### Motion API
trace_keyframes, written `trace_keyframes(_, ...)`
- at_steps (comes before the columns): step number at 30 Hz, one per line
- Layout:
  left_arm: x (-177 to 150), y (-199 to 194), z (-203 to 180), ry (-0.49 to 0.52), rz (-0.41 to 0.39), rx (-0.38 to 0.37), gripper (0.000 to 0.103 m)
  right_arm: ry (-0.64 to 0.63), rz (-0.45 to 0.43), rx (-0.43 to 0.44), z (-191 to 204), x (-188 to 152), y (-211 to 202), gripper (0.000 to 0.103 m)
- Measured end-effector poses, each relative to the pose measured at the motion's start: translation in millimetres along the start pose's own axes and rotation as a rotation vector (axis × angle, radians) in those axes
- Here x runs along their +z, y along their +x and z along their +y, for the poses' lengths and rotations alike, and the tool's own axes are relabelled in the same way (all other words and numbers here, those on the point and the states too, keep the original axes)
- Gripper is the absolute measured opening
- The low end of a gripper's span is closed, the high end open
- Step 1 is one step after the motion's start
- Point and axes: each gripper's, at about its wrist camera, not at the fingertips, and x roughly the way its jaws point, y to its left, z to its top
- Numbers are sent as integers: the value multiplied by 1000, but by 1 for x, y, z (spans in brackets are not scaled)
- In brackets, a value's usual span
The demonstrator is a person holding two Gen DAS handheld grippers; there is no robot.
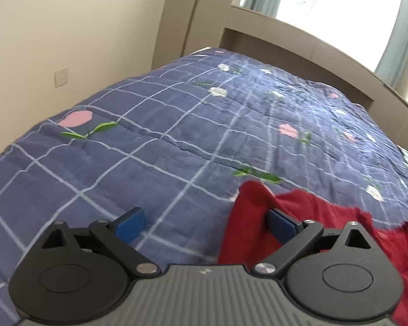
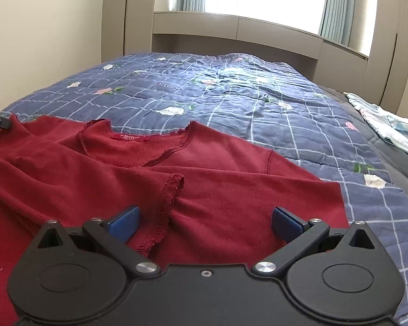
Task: Fold small clothes
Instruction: 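Move both grippers to the long side edge of the folded sweater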
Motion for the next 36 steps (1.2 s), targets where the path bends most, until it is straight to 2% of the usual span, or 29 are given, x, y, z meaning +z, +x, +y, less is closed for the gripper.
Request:
trace_keyframes(3,-1,8,1,21,-14,23,99,1,-6,4,-1,-2,1,102)
trace_keyframes(7,-3,-2,-1,49,-13,25,99,3,-13,6,-1,-2,-1,102)
trace_keyframes(10,-11,-24,3,35,-20,-8,99,-7,-36,0,2,-3,-13,102)
trace_keyframes(14,-36,-62,7,68,-44,-78,101,-67,-41,49,13,-12,-28,102)
trace_keyframes(16,-49,-71,6,124,-35,-67,102,-106,-36,31,18,-18,-31,102)
trace_keyframes(18,-59,-71,7,184,-9,-11,102,-98,-26,22,18,-21,-33,102)
trace_keyframes(23,-65,-80,25,86,1,6,102,-38,14,27,9,-24,-37,102)
trace_keyframes(32,-80,-114,23,112,45,2,102,-68,47,2,1,-45,-66,102)
trace_keyframes(36,-88,-141,17,107,68,-46,102,-58,36,-7,-8,-57,-92,102)
